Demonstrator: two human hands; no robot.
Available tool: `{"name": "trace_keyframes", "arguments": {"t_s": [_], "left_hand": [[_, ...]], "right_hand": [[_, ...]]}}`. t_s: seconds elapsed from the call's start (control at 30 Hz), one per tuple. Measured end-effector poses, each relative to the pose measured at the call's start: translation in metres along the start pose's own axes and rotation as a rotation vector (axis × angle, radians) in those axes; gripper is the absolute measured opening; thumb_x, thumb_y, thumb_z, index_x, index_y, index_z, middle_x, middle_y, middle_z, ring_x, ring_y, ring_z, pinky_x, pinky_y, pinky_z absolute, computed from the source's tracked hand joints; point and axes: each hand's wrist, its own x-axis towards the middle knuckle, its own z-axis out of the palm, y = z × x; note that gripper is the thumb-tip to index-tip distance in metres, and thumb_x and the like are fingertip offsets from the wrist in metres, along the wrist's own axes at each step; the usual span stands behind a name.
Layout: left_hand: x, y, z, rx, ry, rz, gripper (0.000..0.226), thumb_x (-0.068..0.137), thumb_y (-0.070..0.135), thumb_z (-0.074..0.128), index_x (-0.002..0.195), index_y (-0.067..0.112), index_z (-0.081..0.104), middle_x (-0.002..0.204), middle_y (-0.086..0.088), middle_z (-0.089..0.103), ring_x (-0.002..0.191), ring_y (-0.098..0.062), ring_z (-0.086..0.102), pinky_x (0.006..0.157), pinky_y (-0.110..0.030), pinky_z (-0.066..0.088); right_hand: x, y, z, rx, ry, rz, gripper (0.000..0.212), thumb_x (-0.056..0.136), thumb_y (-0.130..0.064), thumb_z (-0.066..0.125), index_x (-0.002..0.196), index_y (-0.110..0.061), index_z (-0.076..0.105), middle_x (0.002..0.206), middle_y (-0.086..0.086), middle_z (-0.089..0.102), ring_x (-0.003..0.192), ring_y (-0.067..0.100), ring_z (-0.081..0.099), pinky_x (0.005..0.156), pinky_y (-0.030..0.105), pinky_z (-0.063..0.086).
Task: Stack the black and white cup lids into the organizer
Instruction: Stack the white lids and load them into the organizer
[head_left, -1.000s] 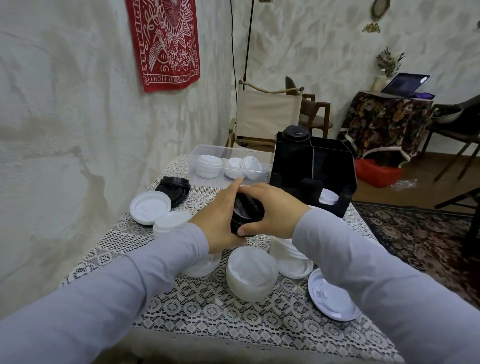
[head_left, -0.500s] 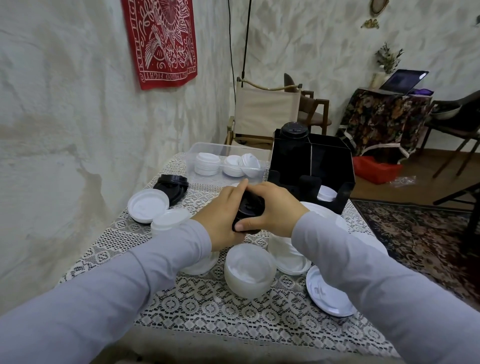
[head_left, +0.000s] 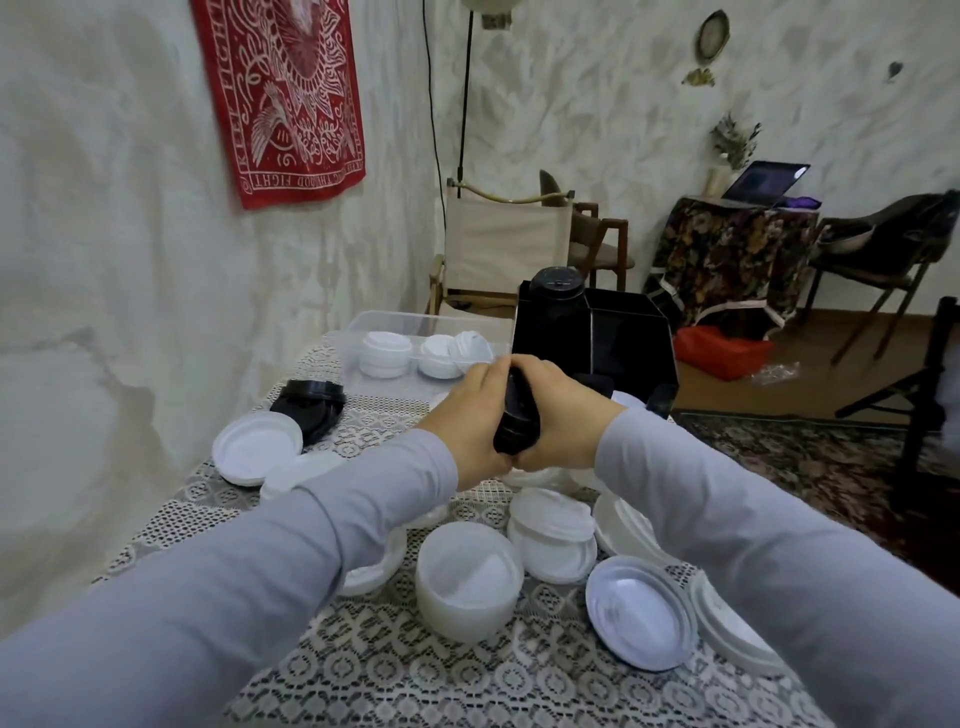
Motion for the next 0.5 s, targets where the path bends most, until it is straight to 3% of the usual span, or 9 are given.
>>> {"name": "trace_keyframes", "arguments": {"t_s": [0.13,0.3,0.5], "left_hand": [[0.033,0.015,0.009,0.014,-0.021,0.002,0.101,0.070,0.020,0.076,0.147,0.012,0.011,0.135,-0.010,0.031,0.122,-0.025,0.042,0.101,-0.033,0.040],[0.066,0.029,0.018,0.039,-0.120,-0.010,0.114,0.074,0.023,0.074,0.149,0.016,-0.011,0.144,-0.009,0.021,0.128,-0.026,0.036,0.106,-0.040,0.035],[0.101,0.041,0.027,0.085,-0.194,0.025,0.116,0.074,0.027,0.076,0.149,0.018,-0.012,0.143,-0.010,0.025,0.127,-0.026,0.038,0.104,-0.038,0.038]], "right_hand": [[0.009,0.019,-0.021,-0.085,-0.041,0.074,0.088,0.056,-0.022,0.085,0.129,-0.016,0.035,0.116,0.005,0.047,0.100,0.021,0.055,0.092,0.037,0.050],[0.008,0.042,-0.044,-0.167,-0.056,0.159,0.075,0.060,-0.020,0.083,0.120,-0.016,0.038,0.113,0.004,0.048,0.098,0.022,0.055,0.091,0.036,0.050],[0.015,0.076,-0.057,-0.191,-0.062,0.235,0.081,0.059,-0.023,0.084,0.125,-0.016,0.037,0.115,0.004,0.047,0.099,0.021,0.056,0.090,0.036,0.050]]}}
